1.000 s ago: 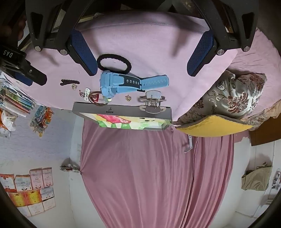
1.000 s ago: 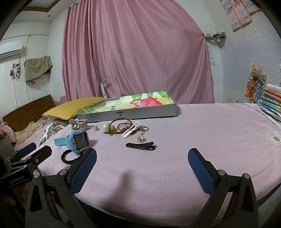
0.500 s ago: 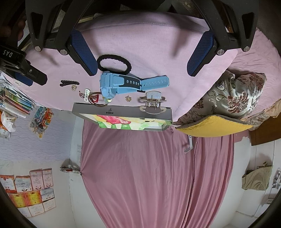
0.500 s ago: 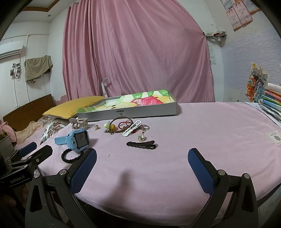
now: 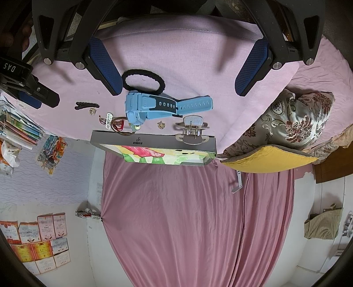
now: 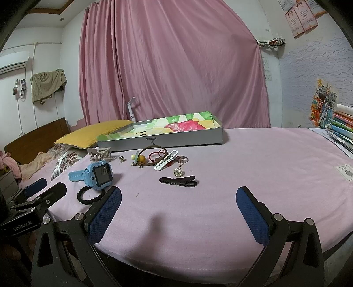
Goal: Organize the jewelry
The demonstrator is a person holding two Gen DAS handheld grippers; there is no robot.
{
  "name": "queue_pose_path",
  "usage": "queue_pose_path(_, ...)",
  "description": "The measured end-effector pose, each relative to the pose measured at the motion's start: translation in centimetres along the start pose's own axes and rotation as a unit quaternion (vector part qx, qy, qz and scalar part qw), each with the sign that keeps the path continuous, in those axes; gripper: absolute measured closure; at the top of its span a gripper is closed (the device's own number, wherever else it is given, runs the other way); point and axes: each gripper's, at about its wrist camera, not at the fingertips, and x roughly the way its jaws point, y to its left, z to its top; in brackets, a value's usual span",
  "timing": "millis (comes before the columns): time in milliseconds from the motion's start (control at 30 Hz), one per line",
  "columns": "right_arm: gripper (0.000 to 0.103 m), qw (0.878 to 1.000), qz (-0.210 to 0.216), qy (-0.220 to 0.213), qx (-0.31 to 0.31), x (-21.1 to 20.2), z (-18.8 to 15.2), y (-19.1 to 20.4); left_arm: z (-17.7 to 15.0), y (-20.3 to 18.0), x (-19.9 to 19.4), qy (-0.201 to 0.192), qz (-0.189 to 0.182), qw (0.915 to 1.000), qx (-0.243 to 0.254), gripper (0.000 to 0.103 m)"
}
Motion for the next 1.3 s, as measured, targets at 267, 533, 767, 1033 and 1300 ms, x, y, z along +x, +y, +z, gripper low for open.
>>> queue_pose_path(267,0.001,1.000,0.000,0.000,0.000,-0.04,0.00,-0.01,-0.04,0.02,0.05,0.000,0.000,1.0000,0.000,0.001)
queue_pose_path(533,0.001,1.000,0.000,0.001,0.001,-0.02,-0.03,0.00,0.02,0.01,0.04,0.001,0.001,1.0000,0.001,0.001)
queue_pose_path(767,0.001,1.000,0.000,0.002,0.000,0.11,-0.17,0.09,-0.11,-0.02,0.14,0.002,0.001,1.0000,0.001,0.001)
queue_pose_path(1033,0.001,1.000,0.001,0.006,0.000,0.29,-0.71,0.37,-0.12,-0.04,0.16,0.002,0.002,1.0000,0.002,0.001)
queue_pose_path(1300,0.001,1.000,0.003,0.011,0.001,0.26,-0.59,0.26,-0.57,-0.08,0.33,0.004,0.001,1.0000,0.002,0.001)
